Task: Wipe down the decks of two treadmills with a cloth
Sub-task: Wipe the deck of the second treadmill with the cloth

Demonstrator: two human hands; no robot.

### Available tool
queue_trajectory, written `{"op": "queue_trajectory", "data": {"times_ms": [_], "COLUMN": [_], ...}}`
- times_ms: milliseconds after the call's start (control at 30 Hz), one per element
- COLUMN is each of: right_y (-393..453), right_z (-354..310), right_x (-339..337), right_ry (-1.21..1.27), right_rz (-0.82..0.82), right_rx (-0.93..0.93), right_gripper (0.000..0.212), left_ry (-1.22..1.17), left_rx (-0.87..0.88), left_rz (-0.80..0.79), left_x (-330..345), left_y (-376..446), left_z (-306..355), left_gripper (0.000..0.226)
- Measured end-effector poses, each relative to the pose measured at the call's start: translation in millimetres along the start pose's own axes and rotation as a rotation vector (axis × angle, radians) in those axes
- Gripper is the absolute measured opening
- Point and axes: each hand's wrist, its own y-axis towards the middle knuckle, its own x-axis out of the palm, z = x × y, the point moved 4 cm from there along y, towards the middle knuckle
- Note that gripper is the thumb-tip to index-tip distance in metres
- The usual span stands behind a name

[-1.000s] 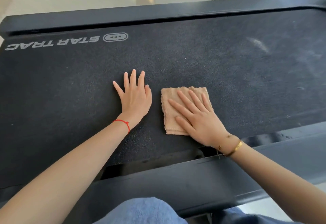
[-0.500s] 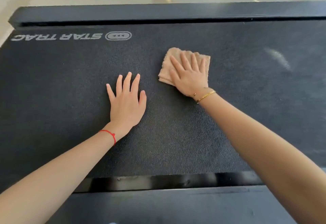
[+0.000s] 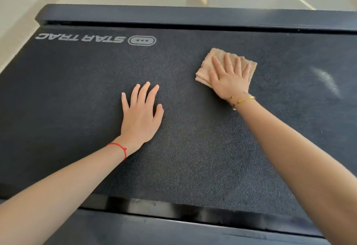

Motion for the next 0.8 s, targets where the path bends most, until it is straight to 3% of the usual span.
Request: {"op": "queue_trajectory", "data": {"times_ms": [167,300,433,600,800], "right_y": [-14.6,-55.5,-47.2,24.1,113.7], "right_z": [-55.6,-50.9,-11.0,12.7,-22.7], "right_x": [10.0,14.6,8.2,-3.6,-12.5], "right_ry": [-0.034,-0.027,-0.012,-0.014,0.012], "right_rz": [-0.010,0.005,0.055,0.022,-0.022], "right_rx": [-0.221,-0.359,-0.222,-0.026,0.018], "right_gripper": [0.057,0.055,0.055,0.057,0.061], "left_ry": [-0.010,0.005,0.015,-0.020,0.007], "left_rx": [-0.006,-0.004,-0.014,-0.012,-0.037], "left_rz": [0.025,0.006,-0.018,-0.025,0.014], "left_x": [-1.1,-0.9,-1.3,4.2,7.3], "left_y": [-0.3,1.7,20.3,35.4,38.1], "left_z": [-0.6,-1.0,0.1,9.7,12.1], "left_gripper": [0.059,0.057,0.058,0.061,0.064]}}
